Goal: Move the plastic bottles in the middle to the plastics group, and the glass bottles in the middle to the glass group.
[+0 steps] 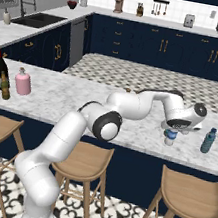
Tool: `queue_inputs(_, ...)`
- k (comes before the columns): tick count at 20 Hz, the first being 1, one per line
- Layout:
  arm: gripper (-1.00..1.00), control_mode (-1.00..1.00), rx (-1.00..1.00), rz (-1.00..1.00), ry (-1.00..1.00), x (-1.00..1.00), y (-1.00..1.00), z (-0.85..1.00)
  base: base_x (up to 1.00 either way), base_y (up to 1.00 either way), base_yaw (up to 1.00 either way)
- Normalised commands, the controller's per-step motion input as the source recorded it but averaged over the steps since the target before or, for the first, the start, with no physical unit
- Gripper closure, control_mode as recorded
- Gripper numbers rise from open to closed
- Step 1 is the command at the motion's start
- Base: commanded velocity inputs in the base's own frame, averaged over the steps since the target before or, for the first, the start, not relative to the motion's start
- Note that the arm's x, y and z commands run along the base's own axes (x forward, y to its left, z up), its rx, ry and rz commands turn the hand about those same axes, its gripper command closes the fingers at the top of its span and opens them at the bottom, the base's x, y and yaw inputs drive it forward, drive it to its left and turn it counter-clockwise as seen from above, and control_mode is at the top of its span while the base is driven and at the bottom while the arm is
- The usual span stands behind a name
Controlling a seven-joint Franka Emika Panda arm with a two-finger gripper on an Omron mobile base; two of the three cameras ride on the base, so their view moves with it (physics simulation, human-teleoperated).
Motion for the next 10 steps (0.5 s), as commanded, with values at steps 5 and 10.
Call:
queue_inputs(5, 1.0, -1.0, 0.0, 0.0, 0.0, 0.0, 0.0, 0.0, 0.0, 0.0, 0.0)
queue_inputs(10, -1.0, -1.0, 0.0, 0.0, 0.0, 0.0, 0.0, 0.0, 0.0, 0.0, 0.0)
